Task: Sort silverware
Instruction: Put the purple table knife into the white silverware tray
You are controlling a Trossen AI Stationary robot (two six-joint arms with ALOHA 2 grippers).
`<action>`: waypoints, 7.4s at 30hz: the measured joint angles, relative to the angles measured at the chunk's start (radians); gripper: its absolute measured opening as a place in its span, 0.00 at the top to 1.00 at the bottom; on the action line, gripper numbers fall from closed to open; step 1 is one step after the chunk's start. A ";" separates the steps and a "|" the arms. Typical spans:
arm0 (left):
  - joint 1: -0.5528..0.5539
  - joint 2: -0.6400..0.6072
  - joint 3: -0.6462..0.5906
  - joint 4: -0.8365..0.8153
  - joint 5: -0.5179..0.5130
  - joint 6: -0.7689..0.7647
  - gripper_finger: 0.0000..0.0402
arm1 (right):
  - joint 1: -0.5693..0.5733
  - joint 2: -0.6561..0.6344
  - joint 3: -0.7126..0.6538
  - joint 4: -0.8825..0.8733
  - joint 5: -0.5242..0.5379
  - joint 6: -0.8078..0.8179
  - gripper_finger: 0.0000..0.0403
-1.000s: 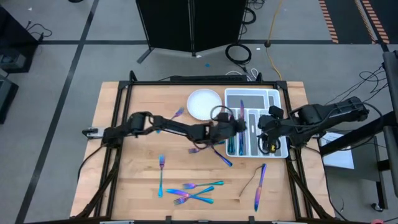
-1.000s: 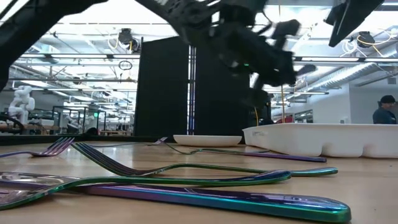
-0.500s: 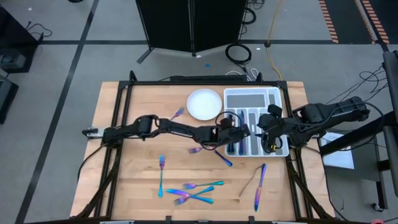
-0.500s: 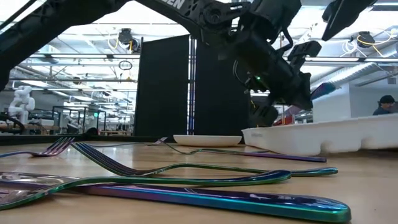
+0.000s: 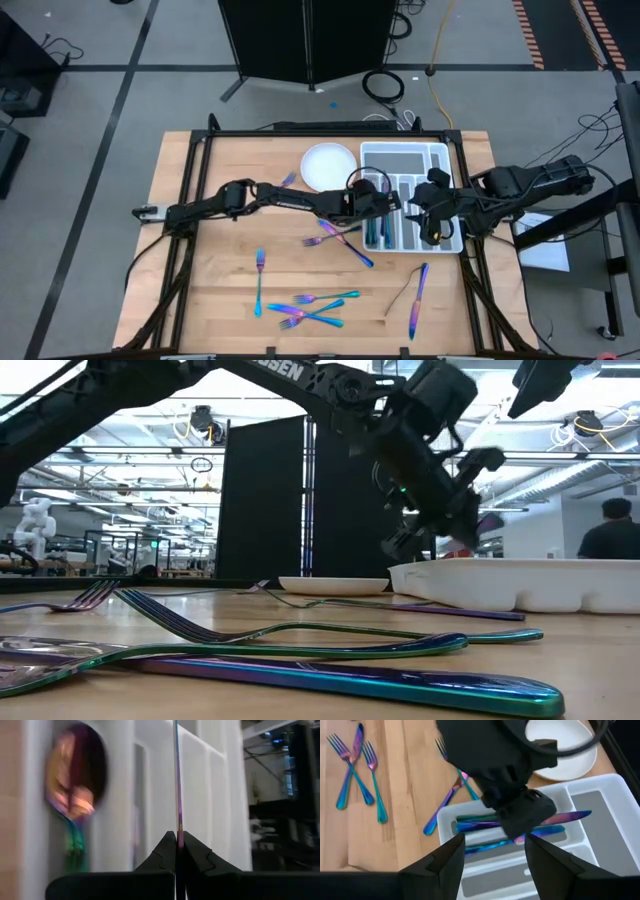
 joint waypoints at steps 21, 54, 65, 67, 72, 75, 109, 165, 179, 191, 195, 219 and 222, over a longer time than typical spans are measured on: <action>0.017 0.010 0.002 0.059 0.067 -0.024 0.81 | 0.000 0.000 0.000 0.041 -0.001 0.007 0.51; 0.245 -0.126 0.002 -0.026 0.176 0.508 0.83 | 0.011 0.000 0.000 0.039 -0.006 0.082 0.51; 0.310 -0.071 0.003 -0.022 0.269 0.637 0.99 | 0.006 0.001 0.000 0.063 0.060 0.133 0.51; 0.297 -0.046 0.002 -0.020 0.269 0.634 0.99 | -0.001 0.001 0.000 0.082 0.063 0.134 0.51; 0.276 -0.022 0.000 0.003 0.227 0.634 1.00 | -0.013 0.001 0.000 0.116 0.057 0.134 0.51; 0.268 -0.019 0.001 0.019 0.182 0.665 1.00 | -0.012 0.001 0.000 0.119 0.049 0.138 0.51; 0.352 -0.372 0.003 -0.246 0.176 1.168 1.00 | -0.341 -0.009 -0.253 0.223 -0.013 0.191 0.61; 0.635 -1.262 -1.131 0.270 0.539 1.180 1.00 | -0.556 0.340 -0.437 0.566 -0.124 0.373 1.00; 0.635 -1.262 -1.131 0.280 0.563 1.204 1.00 | -0.503 0.397 -0.435 0.564 -0.198 0.479 1.00; 0.635 -1.261 -1.131 0.298 0.565 1.214 1.00 | -0.437 0.325 -0.371 0.508 -0.081 0.541 1.00; 0.635 -1.261 -1.131 0.310 0.565 1.206 1.00 | -0.555 0.315 -0.319 0.523 0.015 0.427 1.00; 0.625 -1.261 -1.131 0.307 0.564 1.179 1.00 | -0.948 0.559 -0.251 0.703 -0.243 0.143 1.00; 0.625 -1.261 -1.131 0.307 0.564 1.180 1.00 | -0.946 0.559 -0.203 0.553 -0.245 0.143 1.00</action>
